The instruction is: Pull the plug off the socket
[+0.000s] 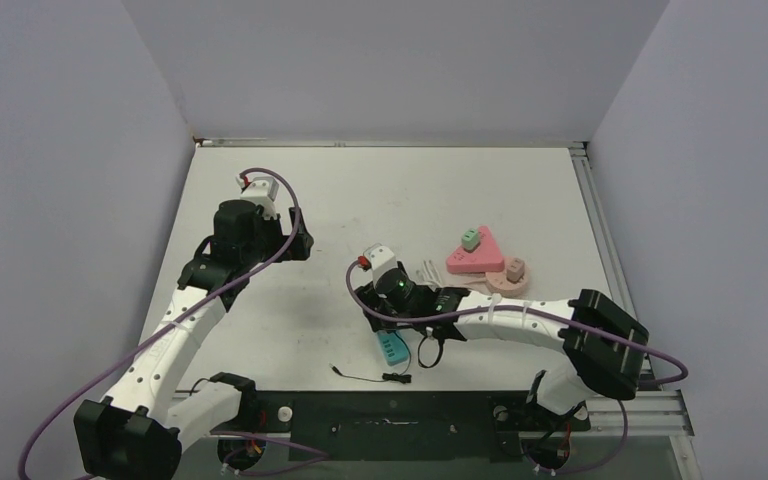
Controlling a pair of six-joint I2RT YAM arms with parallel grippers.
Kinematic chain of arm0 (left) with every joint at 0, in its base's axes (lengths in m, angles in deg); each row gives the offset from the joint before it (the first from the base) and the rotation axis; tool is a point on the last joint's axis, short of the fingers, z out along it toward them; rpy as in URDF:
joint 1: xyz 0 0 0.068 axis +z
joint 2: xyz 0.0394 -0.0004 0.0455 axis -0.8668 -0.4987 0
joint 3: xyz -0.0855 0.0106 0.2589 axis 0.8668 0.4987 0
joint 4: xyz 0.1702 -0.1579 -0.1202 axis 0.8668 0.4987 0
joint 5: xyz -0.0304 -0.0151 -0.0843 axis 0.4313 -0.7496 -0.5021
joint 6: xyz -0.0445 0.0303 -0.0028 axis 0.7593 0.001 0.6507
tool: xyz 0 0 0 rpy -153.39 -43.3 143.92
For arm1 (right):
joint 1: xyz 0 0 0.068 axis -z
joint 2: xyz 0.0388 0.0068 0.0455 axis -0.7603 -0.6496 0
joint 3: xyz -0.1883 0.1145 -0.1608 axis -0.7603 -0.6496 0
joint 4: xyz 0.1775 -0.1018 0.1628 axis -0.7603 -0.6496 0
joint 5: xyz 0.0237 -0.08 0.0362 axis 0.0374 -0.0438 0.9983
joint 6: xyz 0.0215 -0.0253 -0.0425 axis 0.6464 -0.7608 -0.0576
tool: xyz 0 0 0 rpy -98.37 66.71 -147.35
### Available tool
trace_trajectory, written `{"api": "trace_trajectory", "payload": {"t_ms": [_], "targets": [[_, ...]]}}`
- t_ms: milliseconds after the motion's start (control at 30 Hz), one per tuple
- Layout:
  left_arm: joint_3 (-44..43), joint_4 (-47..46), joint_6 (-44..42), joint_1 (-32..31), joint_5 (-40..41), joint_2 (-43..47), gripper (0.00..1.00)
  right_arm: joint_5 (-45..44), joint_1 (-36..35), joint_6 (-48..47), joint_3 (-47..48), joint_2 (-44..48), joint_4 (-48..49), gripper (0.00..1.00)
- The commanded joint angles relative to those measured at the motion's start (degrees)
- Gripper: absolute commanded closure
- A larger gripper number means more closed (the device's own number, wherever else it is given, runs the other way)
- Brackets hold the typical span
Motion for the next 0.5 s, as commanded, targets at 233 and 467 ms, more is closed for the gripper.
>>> {"api": "trace_trajectory", "payload": {"t_ms": [233,467], "targets": [[-0.46,-1.95,0.8,-0.05,0.82,0.05,0.04,-4.49,-0.01,0.32,6.97,-1.31,-1.48,0.07],[-0.45,-1.96,0.76,-0.02,1.51,0.29,0.04,-12.06,-0.14,8.28,13.96,-5.25,-13.51,0.0]]}}
